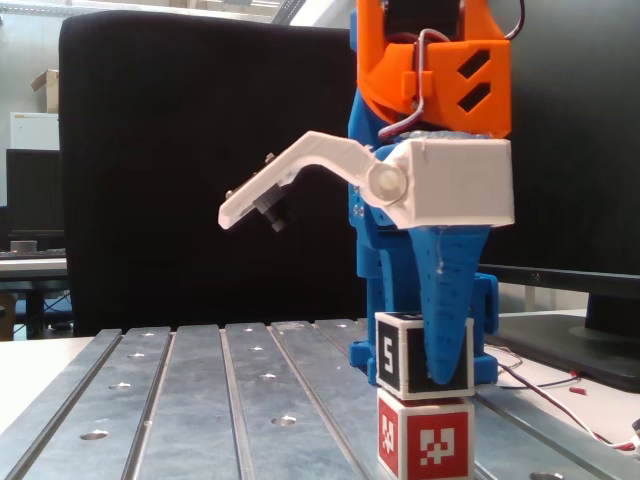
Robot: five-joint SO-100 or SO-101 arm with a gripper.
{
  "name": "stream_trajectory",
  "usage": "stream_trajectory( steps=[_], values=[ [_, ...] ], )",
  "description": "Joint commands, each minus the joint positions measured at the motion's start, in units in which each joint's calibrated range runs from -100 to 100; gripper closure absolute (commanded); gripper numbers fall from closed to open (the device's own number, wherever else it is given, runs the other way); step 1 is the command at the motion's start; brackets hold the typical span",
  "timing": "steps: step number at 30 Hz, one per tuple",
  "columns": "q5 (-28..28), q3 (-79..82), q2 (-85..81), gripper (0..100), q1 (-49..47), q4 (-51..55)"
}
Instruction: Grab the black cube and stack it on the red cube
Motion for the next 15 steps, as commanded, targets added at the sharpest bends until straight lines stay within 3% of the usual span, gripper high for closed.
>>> stream_trajectory(
  steps=[1, 15],
  values=[
    [-0.3, -0.3, -0.2, 82, 0.0, -0.4],
    [-0.3, -0.3, -0.2, 74, 0.0, -0.2]
  ],
)
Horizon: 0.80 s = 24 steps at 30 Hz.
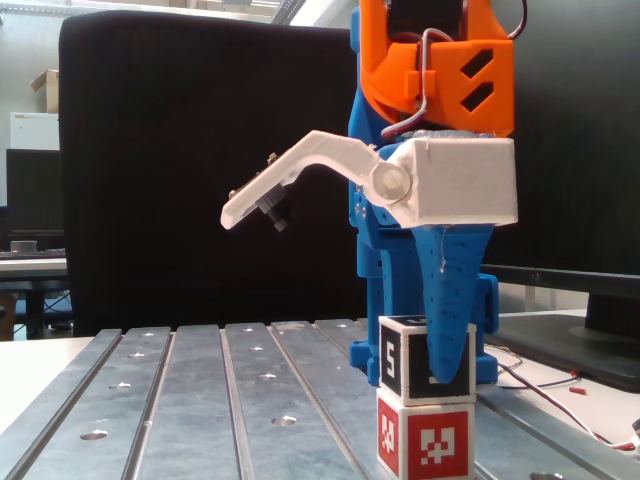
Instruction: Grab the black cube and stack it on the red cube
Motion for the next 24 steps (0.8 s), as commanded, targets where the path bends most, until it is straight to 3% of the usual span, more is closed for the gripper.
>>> stream_trajectory(
  steps=[1, 16, 24],
  values=[
    [-0.3, -0.3, -0.2, 74, 0.1, -0.2],
    [-0.3, -1.7, -1.0, 71, -0.2, 1.9],
    [-0.3, -10.6, -1.1, 71, -0.1, 11.2]
  ],
)
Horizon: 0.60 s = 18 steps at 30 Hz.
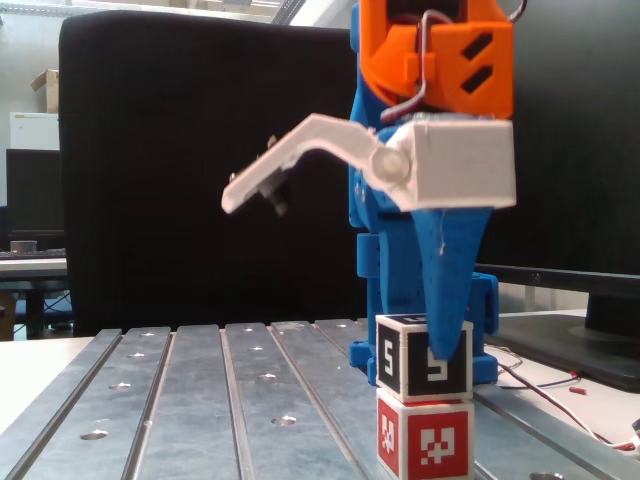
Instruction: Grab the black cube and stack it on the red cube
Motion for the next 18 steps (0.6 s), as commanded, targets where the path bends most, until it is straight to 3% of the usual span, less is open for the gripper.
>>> stream_trajectory(
  steps=[1, 12, 18],
  values=[
    [-0.3, -5.5, -1.1, 71, -0.2, 4.3],
    [0.1, -12.2, -1.1, 71, 0.4, 15.7],
    [9.4, -13.1, -1.2, 71, 6.6, 20.2]
  ],
)
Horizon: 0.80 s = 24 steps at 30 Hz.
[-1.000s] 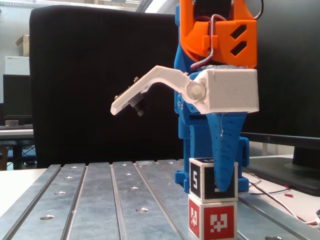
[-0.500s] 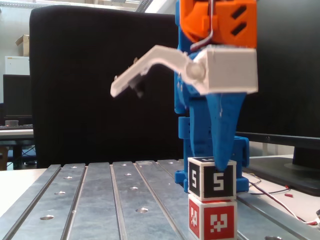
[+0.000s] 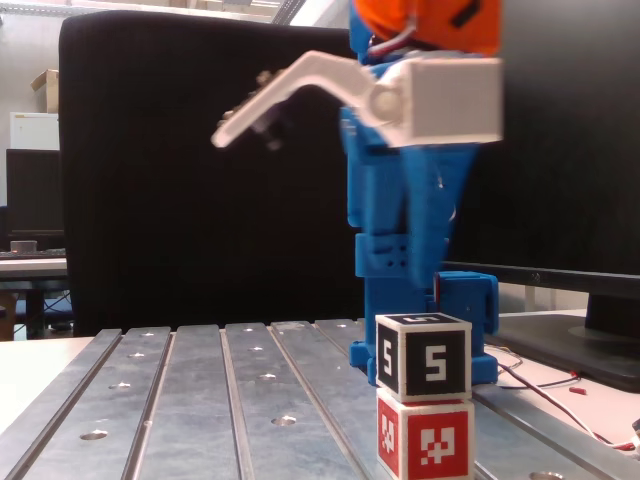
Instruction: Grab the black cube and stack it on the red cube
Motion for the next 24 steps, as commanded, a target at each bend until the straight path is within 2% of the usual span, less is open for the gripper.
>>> stream_trajectory(
  steps=[1, 13, 18, 24],
  values=[
    [6.4, -3.0, -1.2, 71, 4.6, 1.8],
    [31.5, -3.2, -0.8, 71, 29.8, 1.3],
    [41.9, -3.2, -0.3, 72, 39.9, -2.0],
    [51.5, -3.1, -0.3, 72, 48.4, -6.7]
  ],
)
